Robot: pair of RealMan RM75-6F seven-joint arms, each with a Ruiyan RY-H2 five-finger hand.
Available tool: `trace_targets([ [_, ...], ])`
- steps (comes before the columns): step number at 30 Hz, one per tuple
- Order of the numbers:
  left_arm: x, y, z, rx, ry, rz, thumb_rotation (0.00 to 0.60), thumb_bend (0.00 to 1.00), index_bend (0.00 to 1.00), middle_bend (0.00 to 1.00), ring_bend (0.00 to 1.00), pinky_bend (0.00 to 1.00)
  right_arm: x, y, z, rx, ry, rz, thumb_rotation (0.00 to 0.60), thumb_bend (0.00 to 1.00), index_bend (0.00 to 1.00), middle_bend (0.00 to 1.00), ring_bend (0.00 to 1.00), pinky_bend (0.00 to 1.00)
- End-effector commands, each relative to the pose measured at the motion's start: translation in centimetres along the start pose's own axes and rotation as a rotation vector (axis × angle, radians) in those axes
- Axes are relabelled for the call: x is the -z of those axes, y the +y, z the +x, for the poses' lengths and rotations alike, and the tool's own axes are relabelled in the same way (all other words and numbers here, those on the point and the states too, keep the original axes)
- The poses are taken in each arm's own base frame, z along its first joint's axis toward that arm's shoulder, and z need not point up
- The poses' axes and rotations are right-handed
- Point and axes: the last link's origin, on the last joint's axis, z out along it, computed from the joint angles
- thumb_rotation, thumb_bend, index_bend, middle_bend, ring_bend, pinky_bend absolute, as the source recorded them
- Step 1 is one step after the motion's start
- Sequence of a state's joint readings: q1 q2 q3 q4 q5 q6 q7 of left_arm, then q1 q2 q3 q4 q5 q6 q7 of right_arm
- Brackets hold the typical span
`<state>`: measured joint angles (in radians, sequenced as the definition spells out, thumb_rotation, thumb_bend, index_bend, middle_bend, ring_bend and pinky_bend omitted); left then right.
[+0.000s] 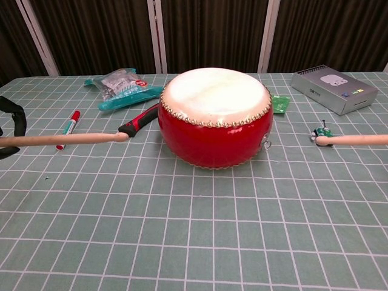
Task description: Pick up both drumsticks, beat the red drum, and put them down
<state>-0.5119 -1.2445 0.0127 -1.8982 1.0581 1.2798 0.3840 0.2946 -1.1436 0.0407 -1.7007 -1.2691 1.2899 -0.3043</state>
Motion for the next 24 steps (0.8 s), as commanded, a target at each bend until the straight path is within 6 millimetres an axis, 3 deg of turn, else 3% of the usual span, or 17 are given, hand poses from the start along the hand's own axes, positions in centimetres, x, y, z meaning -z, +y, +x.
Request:
trace_targets([
  [1,-0.6,0.2,-0.7,-0.009,-0.024,0.010,0.600,0.44,0.70,1.00,1.00,1.00,-0.1,0.2,-0.5,0.019,-0.013,-0.004,0.600,0.55,0.91,1.00,1.00,0.97],
  [8,-1.9,0.9,-2.0,-0.040,-0.067,0.015,0.600,0.36,0.61,0.98,1.00,1.00,-0.3,0.8,-1.8,0.080,-0.073,-0.027,0.600,0.55,0.77,0.93,0.99,0.92],
  [14,-2.4,1.4,-3.0,-0.087,-0.105,0.017,0.600,0.28,0.54,0.90,0.97,1.00,-0.2,1.0,-2.2,0.119,-0.092,-0.036,0.600,0.54,0.62,0.83,0.91,0.90],
  [19,-2.3,1.4,-3.5,-0.123,-0.153,0.035,0.600,0.08,0.46,0.77,0.87,0.98,0.0,1.1,-2.6,0.159,-0.141,-0.051,0.600,0.46,0.47,0.78,0.86,0.86],
  [24,-2.3,1.5,-3.4,-0.124,-0.163,0.034,0.600,0.06,0.44,0.74,0.85,0.98,0.2,1.0,-2.8,0.184,-0.168,-0.063,0.600,0.41,0.42,0.77,0.86,0.86],
])
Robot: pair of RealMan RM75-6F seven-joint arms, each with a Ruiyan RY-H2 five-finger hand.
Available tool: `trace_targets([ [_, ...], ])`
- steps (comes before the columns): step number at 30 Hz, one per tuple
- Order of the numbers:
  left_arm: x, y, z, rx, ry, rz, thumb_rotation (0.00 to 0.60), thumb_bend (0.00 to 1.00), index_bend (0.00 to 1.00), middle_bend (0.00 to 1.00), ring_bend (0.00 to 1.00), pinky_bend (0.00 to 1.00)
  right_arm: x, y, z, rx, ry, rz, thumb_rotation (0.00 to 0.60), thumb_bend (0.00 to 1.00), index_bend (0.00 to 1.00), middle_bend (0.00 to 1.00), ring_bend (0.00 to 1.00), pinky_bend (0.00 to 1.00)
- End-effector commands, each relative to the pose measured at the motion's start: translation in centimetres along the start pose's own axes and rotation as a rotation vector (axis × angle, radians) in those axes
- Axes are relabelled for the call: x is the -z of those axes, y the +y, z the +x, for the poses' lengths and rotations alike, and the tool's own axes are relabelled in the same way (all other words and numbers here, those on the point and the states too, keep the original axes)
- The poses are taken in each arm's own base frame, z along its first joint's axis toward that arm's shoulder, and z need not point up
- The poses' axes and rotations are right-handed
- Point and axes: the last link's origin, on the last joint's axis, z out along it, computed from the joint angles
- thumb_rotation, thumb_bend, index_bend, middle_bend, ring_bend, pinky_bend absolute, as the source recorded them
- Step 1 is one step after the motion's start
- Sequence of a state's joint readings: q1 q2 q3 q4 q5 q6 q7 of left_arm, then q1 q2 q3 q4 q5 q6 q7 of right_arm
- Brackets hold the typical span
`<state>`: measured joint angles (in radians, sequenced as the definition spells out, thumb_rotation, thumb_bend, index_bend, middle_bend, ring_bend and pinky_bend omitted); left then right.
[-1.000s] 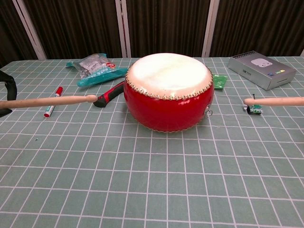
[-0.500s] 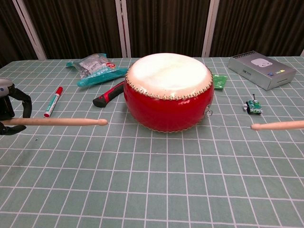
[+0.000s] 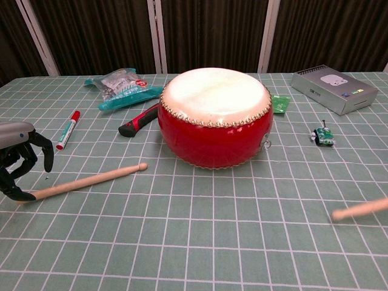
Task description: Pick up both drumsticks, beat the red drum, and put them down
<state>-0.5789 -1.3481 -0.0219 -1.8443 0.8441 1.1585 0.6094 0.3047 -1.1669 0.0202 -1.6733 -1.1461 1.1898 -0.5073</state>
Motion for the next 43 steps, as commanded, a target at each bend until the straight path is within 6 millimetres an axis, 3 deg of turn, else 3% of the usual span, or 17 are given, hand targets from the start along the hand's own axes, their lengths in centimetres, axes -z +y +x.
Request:
trace_targets([
  [1,0.1,0.1,0.1,-0.002,-0.002,-0.004,0.600,0.07,0.43,0.74,0.85,0.97,0.1,-0.1,-0.1,0.016,-0.022,-0.005,0.600,0.40,0.40,0.76,0.85,0.86],
  [6,0.4,0.1,0.4,0.003,0.009,-0.013,0.600,0.07,0.40,0.67,0.79,0.85,0.2,-0.1,-0.1,0.020,-0.025,-0.017,0.600,0.38,0.32,0.75,0.84,0.86],
  [10,1.1,0.0,1.2,0.028,0.046,-0.025,0.600,0.07,0.34,0.51,0.62,0.66,0.3,0.0,0.3,0.002,0.000,-0.026,0.600,0.38,0.30,0.70,0.79,0.79],
  [12,1.6,-0.2,1.7,0.046,0.073,-0.032,0.600,0.06,0.28,0.39,0.49,0.54,0.4,0.1,0.7,-0.019,0.022,-0.032,0.600,0.38,0.27,0.64,0.74,0.69],
  [14,2.5,-0.7,2.4,0.078,0.127,-0.046,0.600,0.06,0.22,0.30,0.38,0.46,0.7,0.2,1.5,-0.062,0.067,-0.039,0.600,0.38,0.21,0.51,0.60,0.49],
  [17,4.1,-1.9,3.1,0.103,0.201,-0.065,0.600,0.06,0.10,0.12,0.19,0.34,1.5,0.5,2.6,-0.146,0.132,-0.039,0.600,0.38,0.11,0.31,0.36,0.27],
  [19,5.2,-3.1,3.3,0.099,0.243,-0.070,0.600,0.06,0.02,0.02,0.07,0.21,2.2,0.7,3.4,-0.192,0.184,-0.028,0.600,0.37,0.04,0.22,0.24,0.20],
  [21,6.4,-4.4,3.3,0.080,0.281,-0.067,0.600,0.06,0.00,0.00,0.02,0.13,3.0,1.0,3.9,-0.223,0.238,-0.018,0.600,0.35,0.00,0.12,0.14,0.15],
  [25,8.6,-6.7,2.8,0.050,0.331,-0.057,0.600,0.02,0.00,0.00,0.00,0.05,4.7,1.8,4.1,-0.232,0.324,-0.009,0.600,0.32,0.00,0.01,0.03,0.09],
  [35,12.3,-10.2,1.7,0.064,0.448,-0.029,0.600,0.01,0.00,0.00,0.00,0.04,8.7,3.4,2.3,-0.227,0.487,0.033,0.600,0.31,0.00,0.00,0.00,0.05],
  [43,12.9,-11.0,1.6,0.104,0.508,-0.019,0.600,0.01,0.00,0.00,0.00,0.04,8.7,3.5,1.5,-0.221,0.479,0.045,0.600,0.31,0.00,0.00,0.00,0.05],
])
